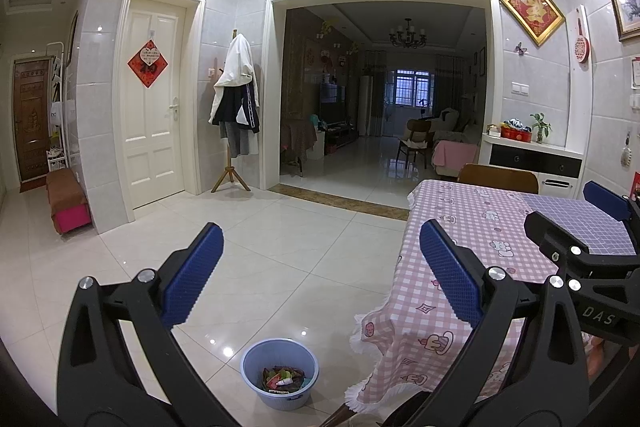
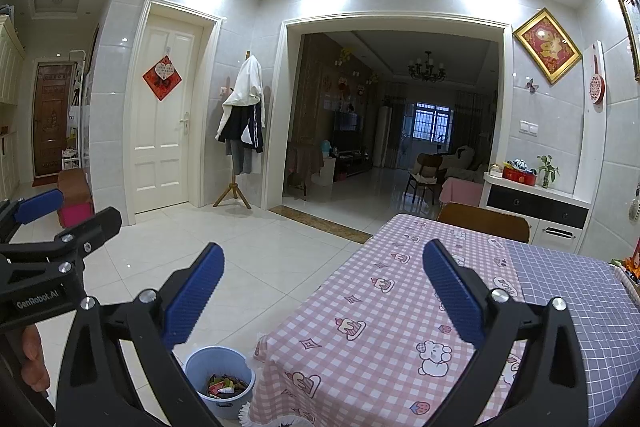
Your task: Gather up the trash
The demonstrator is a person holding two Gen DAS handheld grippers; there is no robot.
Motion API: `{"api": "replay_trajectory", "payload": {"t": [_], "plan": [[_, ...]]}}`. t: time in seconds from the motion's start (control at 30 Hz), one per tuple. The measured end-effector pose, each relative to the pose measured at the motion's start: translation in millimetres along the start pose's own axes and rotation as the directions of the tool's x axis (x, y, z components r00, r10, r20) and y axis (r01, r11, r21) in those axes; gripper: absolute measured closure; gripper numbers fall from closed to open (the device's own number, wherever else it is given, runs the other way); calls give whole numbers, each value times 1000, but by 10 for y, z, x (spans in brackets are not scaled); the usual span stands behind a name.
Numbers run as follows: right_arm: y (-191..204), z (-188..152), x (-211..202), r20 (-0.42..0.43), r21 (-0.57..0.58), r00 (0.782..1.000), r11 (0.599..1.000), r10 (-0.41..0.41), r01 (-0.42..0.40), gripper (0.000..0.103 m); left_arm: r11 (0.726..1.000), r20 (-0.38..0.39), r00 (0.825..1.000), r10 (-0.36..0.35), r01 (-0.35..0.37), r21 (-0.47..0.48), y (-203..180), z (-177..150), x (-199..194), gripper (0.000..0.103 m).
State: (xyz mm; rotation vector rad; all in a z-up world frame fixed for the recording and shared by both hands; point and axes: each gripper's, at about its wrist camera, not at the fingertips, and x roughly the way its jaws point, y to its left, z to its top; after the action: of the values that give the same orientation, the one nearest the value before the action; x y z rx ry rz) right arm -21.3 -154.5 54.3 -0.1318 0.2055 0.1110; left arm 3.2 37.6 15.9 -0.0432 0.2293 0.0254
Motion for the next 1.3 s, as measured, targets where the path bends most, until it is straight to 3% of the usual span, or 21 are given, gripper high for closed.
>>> {"api": "replay_trajectory", "payload": {"t": [1.3], "plan": [[-78,-137,25,-10,5,1000,1000,-10,10,5,1000,-19,1000,-21,21,10,-55,-65,51,6]]}}
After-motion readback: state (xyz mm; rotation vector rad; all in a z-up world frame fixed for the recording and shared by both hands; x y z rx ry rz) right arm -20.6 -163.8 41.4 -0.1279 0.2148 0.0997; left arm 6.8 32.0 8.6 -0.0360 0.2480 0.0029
